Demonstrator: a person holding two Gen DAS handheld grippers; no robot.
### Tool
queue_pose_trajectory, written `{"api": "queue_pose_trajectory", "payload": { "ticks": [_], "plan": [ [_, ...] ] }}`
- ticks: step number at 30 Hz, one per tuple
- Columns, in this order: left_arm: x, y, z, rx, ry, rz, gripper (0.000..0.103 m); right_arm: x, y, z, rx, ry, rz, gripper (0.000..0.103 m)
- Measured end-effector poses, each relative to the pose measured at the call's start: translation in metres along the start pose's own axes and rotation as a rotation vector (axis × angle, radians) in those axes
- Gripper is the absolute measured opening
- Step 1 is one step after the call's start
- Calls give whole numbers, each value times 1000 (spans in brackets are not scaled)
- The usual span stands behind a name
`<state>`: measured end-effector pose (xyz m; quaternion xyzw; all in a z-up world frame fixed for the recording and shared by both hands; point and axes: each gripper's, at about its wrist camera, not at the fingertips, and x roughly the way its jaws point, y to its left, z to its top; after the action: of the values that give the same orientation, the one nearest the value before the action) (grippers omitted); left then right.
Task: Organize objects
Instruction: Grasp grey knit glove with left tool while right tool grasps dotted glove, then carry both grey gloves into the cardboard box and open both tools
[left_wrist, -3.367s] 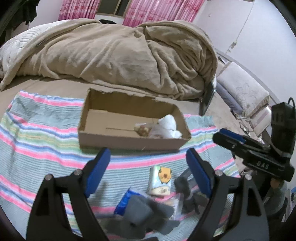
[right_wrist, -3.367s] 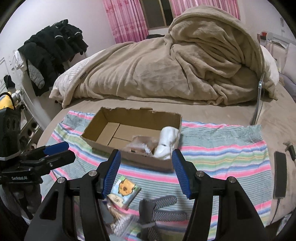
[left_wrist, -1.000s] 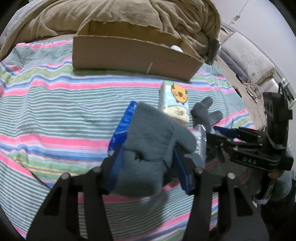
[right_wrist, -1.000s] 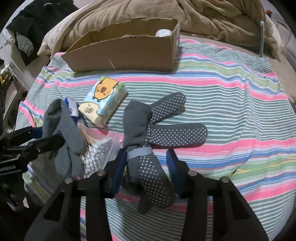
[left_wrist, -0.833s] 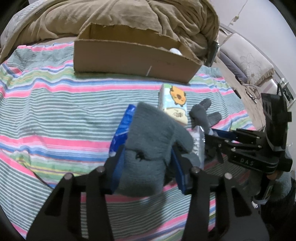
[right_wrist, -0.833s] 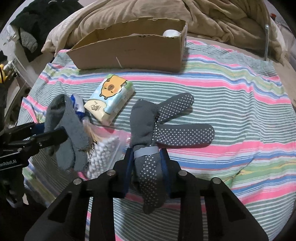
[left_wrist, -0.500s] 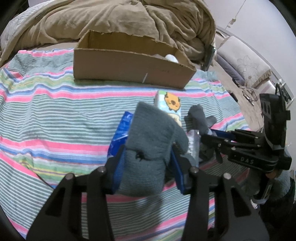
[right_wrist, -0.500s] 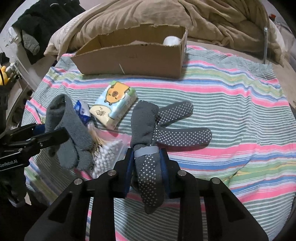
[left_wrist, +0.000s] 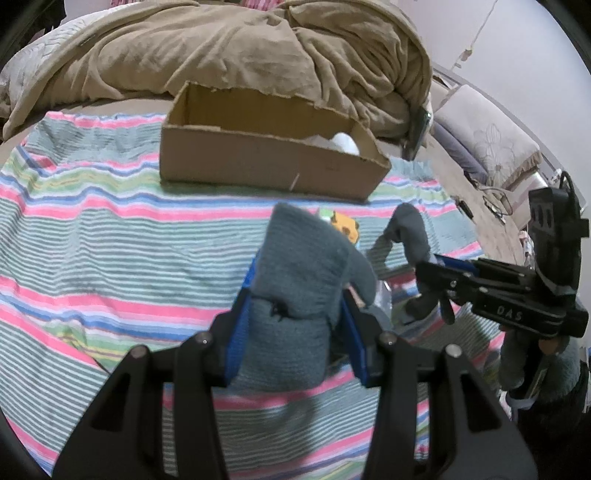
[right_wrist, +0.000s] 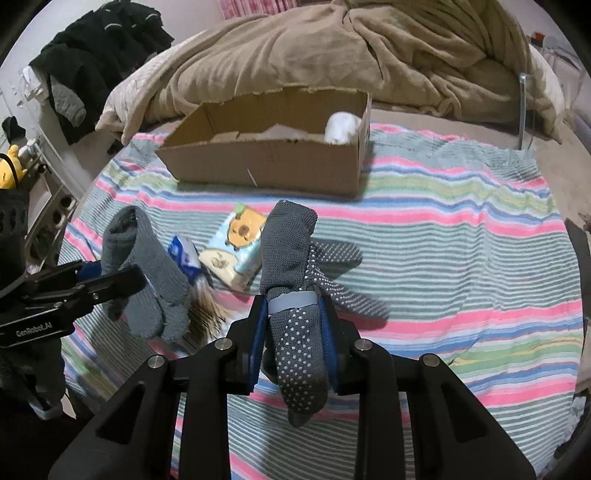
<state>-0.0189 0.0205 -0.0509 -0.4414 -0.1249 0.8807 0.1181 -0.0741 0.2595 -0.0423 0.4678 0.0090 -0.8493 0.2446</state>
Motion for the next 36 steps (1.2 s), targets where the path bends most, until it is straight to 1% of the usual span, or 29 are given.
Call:
{"api": "queue_pose_trajectory", "payload": {
  "ticks": [17, 28, 36],
  "plan": [
    [-19, 13, 30, -26, -82, 4, 47, -17, 16, 40, -31, -74, 16, 30],
    [-29, 22, 58, -15, -133, 4, 47, -28, 28, 69, -54, -130, 18, 30],
    [-33, 27, 74, -9, -160, 21, 47, -26, 33, 89, -68, -158, 32, 30]
  ]
}}
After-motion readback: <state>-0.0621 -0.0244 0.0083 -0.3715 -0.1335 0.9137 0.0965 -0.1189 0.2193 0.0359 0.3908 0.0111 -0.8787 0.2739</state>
